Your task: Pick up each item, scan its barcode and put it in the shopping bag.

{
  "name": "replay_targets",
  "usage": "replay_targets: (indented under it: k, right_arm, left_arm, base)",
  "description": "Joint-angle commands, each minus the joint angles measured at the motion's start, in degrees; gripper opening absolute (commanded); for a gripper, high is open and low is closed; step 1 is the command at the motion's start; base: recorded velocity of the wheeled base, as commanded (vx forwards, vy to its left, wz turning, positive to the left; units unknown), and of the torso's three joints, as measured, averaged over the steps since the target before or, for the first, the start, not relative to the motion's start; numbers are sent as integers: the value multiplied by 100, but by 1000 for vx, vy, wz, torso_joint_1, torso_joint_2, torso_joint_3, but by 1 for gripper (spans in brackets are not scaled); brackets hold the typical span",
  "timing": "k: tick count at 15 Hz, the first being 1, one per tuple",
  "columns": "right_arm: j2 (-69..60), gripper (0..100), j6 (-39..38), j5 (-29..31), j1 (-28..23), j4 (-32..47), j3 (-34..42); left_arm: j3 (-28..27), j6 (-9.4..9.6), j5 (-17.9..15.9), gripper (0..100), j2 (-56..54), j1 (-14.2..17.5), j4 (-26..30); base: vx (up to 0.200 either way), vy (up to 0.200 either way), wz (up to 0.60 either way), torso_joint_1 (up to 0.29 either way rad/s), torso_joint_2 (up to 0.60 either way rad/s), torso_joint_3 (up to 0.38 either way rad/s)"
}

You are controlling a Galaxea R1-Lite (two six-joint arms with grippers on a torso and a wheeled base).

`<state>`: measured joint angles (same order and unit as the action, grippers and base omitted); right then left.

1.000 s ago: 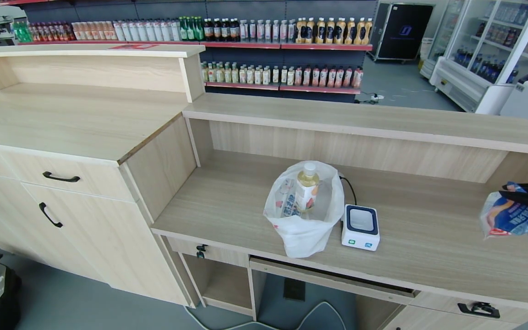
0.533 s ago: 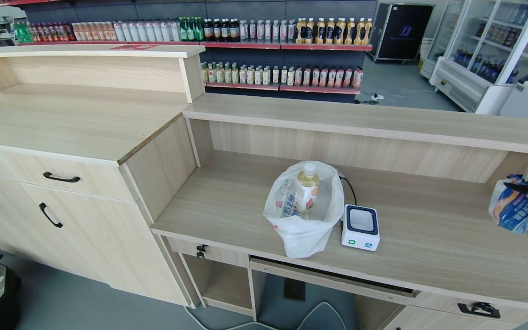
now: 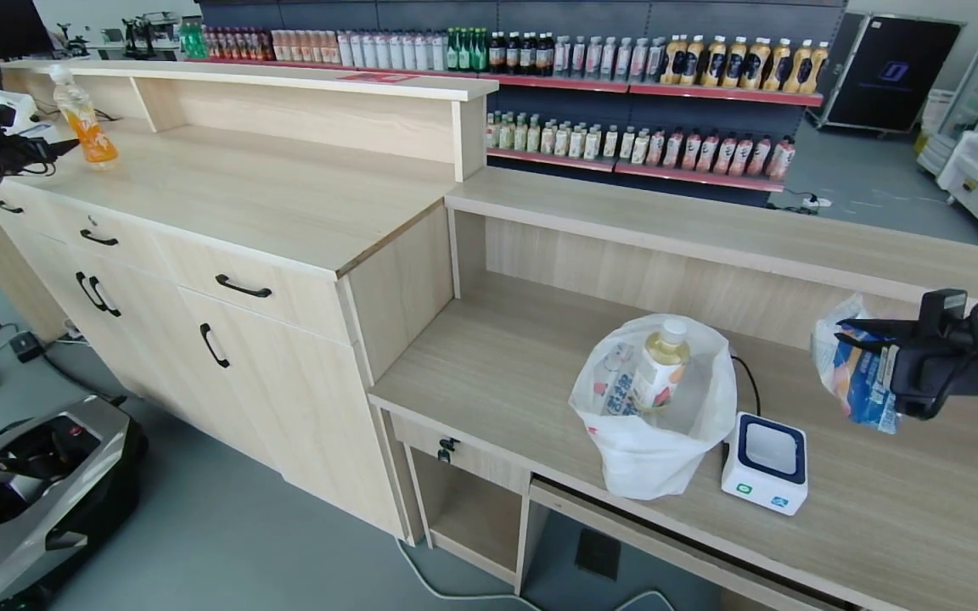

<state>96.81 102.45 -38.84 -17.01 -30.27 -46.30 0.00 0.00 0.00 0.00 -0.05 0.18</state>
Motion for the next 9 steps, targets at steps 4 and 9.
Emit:
replay_targets:
  k: [4, 9]
  right_arm:
    - [611, 0, 1937, -809, 22, 803, 95]
    - [691, 0, 3730, -765, -171, 1559, 104]
  left_arm:
    - [0, 0, 0, 100, 0, 5, -1]
    - [0, 0, 0, 100, 0, 5, -1]
  base:
    - [0, 0, 0, 0, 0, 0]
    - [0, 0, 0, 0, 0, 0]
